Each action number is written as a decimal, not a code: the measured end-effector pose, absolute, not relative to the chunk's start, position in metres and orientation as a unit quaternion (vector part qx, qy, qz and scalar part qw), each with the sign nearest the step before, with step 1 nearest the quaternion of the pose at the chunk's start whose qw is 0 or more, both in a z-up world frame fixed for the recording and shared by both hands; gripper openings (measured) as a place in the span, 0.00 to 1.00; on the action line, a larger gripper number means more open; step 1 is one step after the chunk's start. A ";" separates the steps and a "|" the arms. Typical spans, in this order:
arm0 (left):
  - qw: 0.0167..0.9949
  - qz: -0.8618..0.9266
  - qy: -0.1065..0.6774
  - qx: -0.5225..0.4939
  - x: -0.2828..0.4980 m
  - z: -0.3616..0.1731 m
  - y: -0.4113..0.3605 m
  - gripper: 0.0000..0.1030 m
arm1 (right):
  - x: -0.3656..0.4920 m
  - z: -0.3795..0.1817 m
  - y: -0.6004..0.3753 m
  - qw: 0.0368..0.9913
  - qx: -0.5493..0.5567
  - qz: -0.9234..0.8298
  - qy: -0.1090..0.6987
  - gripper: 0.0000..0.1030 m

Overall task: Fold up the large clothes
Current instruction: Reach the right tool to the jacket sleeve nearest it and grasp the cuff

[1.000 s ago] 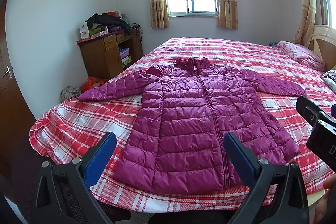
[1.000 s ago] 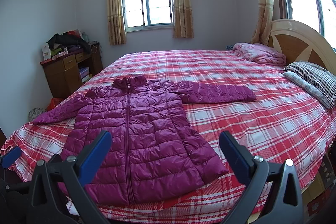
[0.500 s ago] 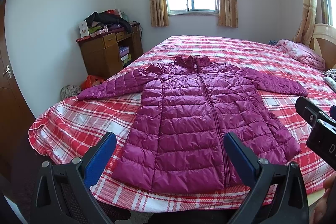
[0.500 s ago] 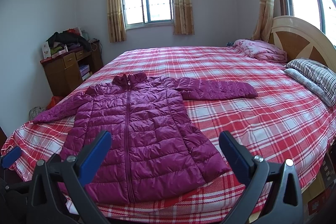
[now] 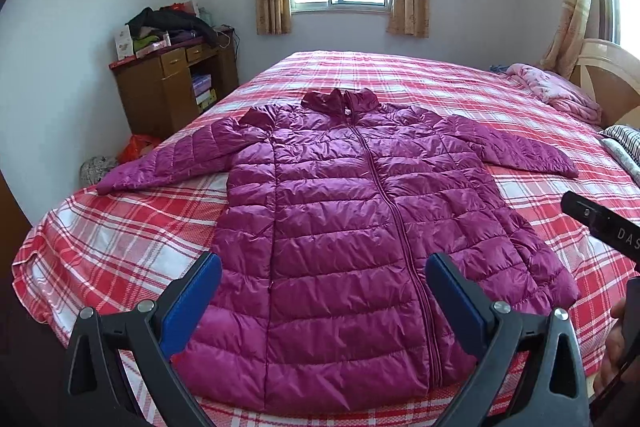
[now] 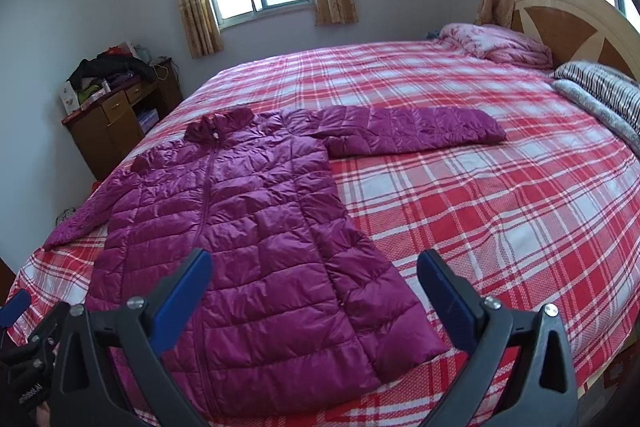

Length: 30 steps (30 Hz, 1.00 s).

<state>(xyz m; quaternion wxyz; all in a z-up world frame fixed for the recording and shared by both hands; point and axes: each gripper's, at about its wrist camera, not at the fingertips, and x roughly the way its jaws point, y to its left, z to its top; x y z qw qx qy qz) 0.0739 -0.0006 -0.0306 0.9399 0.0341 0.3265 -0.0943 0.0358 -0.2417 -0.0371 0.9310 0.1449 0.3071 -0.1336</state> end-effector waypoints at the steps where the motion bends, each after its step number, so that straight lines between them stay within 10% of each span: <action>1: 0.938 -0.092 0.332 0.030 0.084 -0.034 0.001 0.99 | 0.041 -0.041 -0.257 0.927 0.161 -0.138 0.310 1.00; 9: 0.944 -0.023 0.329 -0.012 0.165 -0.046 0.028 0.99 | 0.083 -0.067 -0.428 0.872 0.316 -0.231 0.294 0.79; 24: 0.926 0.018 0.373 -0.062 0.246 -0.071 0.052 0.99 | 0.168 -0.101 -0.554 0.785 0.386 -0.378 0.304 0.74; 30: 0.923 0.012 0.380 -0.048 0.261 -0.077 0.042 0.99 | 0.185 -0.105 -0.553 0.785 0.336 -0.397 0.338 0.30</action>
